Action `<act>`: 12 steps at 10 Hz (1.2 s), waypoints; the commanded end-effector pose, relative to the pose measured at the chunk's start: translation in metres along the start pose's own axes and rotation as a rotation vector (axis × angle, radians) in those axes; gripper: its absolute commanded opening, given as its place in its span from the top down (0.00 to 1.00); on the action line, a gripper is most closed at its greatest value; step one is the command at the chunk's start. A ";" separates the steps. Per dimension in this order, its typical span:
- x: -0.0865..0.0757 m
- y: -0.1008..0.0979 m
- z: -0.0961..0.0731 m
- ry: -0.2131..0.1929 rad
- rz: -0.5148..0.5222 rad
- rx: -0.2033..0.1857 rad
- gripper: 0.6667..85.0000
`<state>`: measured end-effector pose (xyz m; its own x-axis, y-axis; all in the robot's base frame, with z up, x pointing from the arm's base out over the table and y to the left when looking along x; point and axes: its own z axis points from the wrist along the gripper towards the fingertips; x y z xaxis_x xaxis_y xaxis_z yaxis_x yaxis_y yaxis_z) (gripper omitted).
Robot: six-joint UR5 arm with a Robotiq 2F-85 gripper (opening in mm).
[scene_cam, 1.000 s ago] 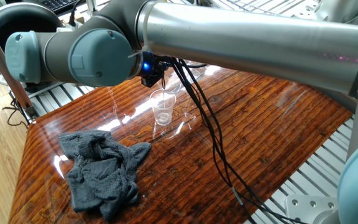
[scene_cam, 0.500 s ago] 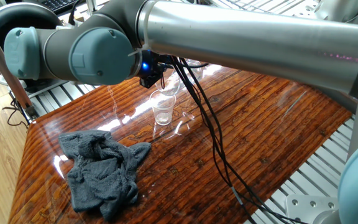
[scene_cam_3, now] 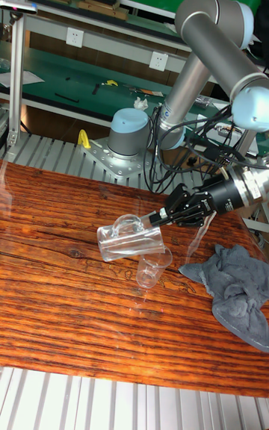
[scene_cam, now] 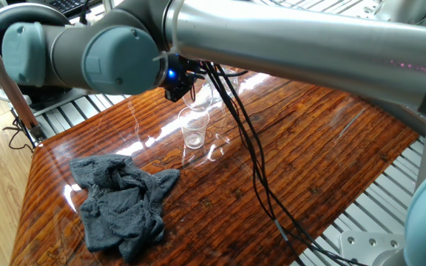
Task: Pour the water from one cup into another empty cup
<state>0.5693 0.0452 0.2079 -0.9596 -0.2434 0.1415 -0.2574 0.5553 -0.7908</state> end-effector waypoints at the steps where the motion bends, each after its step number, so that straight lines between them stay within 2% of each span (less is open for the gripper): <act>1: -0.011 -0.004 -0.003 -0.038 -0.049 -0.086 1.00; 2: -0.015 -0.013 0.003 -0.052 -0.069 -0.088 1.00; 4: -0.019 -0.021 0.012 -0.081 -0.107 -0.142 1.00; 6: -0.021 -0.024 0.021 -0.117 -0.133 -0.251 1.00; 7: -0.021 -0.021 0.024 -0.129 -0.138 -0.320 1.00; 9: -0.020 -0.023 0.042 -0.160 -0.150 -0.407 1.00; 10: -0.013 -0.026 0.050 -0.147 -0.140 -0.436 1.00; 11: -0.006 -0.021 0.051 -0.130 -0.127 -0.482 1.00; 12: -0.003 -0.017 0.054 -0.129 -0.140 -0.510 1.00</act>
<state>0.5894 -0.0010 0.1955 -0.8982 -0.4163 0.1413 -0.4317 0.7742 -0.4629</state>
